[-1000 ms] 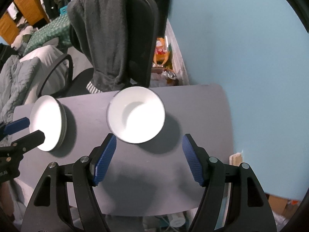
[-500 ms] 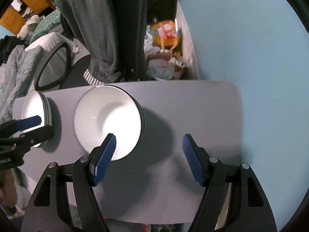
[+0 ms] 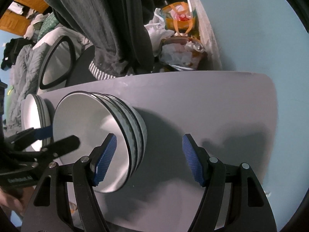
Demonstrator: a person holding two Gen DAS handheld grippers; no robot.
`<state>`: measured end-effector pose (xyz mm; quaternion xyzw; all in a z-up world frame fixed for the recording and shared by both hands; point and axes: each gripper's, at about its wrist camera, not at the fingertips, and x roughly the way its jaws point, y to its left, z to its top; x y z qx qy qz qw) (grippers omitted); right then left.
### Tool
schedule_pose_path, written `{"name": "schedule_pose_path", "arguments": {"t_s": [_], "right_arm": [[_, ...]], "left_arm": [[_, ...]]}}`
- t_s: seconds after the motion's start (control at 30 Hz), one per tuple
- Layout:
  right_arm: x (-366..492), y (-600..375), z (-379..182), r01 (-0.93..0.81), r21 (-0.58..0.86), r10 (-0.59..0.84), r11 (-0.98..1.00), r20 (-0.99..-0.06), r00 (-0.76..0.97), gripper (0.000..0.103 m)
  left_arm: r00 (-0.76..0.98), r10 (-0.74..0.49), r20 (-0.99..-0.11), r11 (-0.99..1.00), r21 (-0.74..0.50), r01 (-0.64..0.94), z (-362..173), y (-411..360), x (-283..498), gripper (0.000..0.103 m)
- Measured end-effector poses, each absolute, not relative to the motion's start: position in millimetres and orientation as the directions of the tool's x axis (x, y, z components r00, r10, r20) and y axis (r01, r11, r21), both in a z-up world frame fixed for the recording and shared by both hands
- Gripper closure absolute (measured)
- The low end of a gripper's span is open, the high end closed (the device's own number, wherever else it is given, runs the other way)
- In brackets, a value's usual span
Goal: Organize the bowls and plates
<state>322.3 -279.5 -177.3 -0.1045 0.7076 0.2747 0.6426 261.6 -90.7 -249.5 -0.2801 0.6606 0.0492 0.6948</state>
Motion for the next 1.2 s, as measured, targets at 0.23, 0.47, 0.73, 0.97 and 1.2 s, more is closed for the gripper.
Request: {"name": "schedule_pose_path", "arguments": {"t_s": [0.23, 0.47, 0.73, 0.97, 1.2], "right_arm": [[325.2, -272.9, -192.3, -0.524, 0.277, 0.212, 0.805, -0.96, -0.181, 0.033], [329.9, -276.0, -199.6, -0.501, 0.338, 0.254, 0.797, -0.94, -0.229, 0.041], [329.7, -273.9, -199.4, -0.475, 0.442, 0.323, 0.761, -0.893, -0.313, 0.07], [323.7, -264.6, -195.6, -0.529, 0.394, 0.274, 0.752, -0.916, -0.294, 0.07], [308.0, -260.4, -198.1, -0.507, 0.403, 0.278, 0.762, -0.911, -0.306, 0.071]], "left_arm": [[0.092, -0.326, -0.941, 0.815, -0.329, -0.477, -270.7, -93.3, 270.2, 0.03], [0.121, -0.37, -0.921, 0.798, -0.382, -0.466, -274.3, -95.3, 276.0, 0.041], [0.13, -0.382, -0.915, 0.808, -0.399, -0.433, -271.0, -100.8, 281.4, 0.058], [0.144, -0.36, -0.922, 0.828, -0.387, -0.406, -264.0, -96.9, 272.3, 0.072], [0.127, -0.318, -0.94, 0.85, -0.342, -0.401, -258.7, -92.4, 252.6, 0.079]]}}
